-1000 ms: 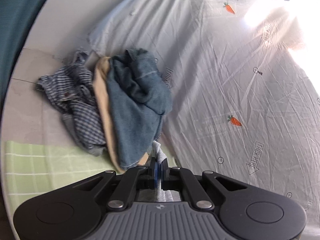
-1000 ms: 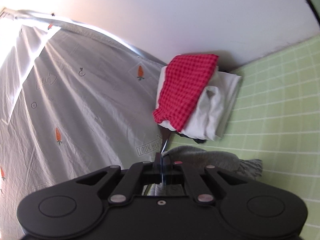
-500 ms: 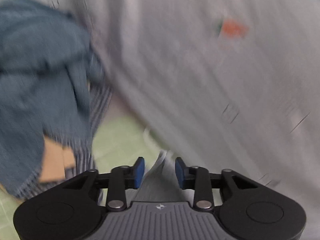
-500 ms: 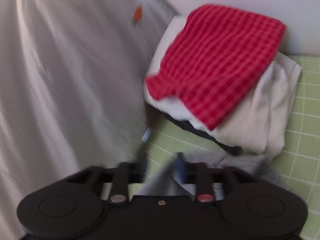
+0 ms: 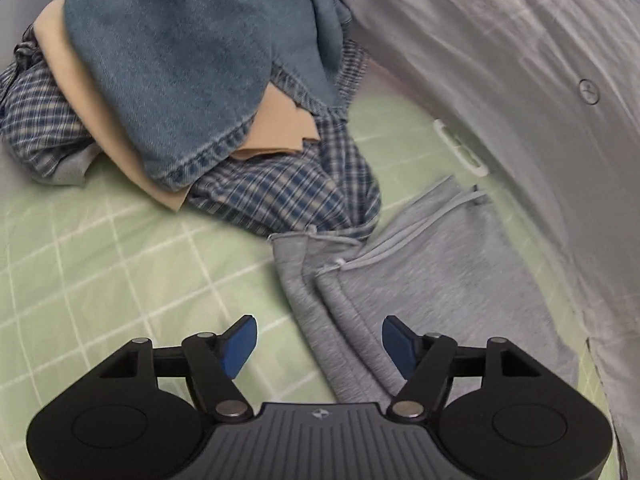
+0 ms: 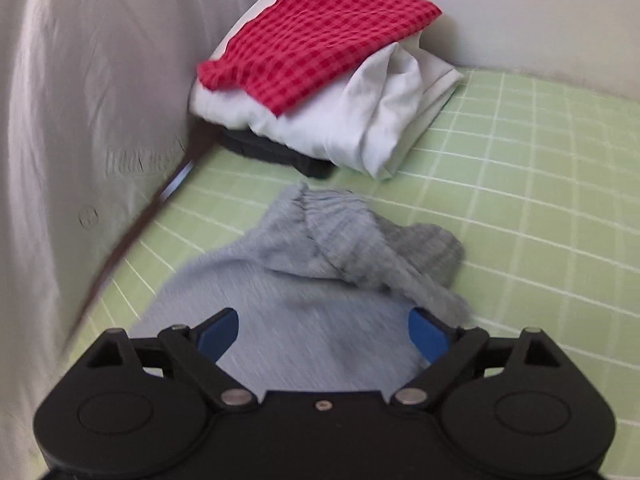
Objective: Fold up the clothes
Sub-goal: 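Grasp the folded leg edge with the left gripper while the right gripper adjusts the waistband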
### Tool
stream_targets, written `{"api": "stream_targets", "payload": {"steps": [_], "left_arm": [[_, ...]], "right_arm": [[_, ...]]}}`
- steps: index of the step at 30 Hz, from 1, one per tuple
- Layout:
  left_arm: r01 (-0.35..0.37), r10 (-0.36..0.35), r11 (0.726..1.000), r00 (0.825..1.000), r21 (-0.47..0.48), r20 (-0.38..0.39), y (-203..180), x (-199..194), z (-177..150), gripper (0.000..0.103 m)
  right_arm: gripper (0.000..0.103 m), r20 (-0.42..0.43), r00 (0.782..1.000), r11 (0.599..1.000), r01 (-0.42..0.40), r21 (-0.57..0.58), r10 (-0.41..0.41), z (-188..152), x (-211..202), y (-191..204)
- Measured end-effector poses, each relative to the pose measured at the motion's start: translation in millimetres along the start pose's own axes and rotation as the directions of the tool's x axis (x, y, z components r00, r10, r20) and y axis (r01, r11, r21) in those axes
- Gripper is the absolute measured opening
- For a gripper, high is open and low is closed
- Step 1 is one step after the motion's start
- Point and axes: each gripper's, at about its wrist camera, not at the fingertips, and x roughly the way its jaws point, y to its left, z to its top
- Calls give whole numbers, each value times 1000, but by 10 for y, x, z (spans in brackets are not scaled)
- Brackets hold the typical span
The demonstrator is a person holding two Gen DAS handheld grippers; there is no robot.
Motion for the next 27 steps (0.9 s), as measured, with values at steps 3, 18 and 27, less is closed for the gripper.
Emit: {"api": "stream_targets", "payload": {"steps": [3,18,27], "left_arm": [[-4,3,999,1000,33,5,-51,47,-12,76],[-68,56,983,996,170,70,-295,193,-24,22],[-17,11,986,999,168,40,-8,-6,-83,5]], "right_arm": [[99,-2,1000,998,25,-59,-25,-148,-86,87],[94,-134,991,991,4,130,14,-297,136,-62],[5,-120,989,994,-72,78,81,-183,76,-299]]}}
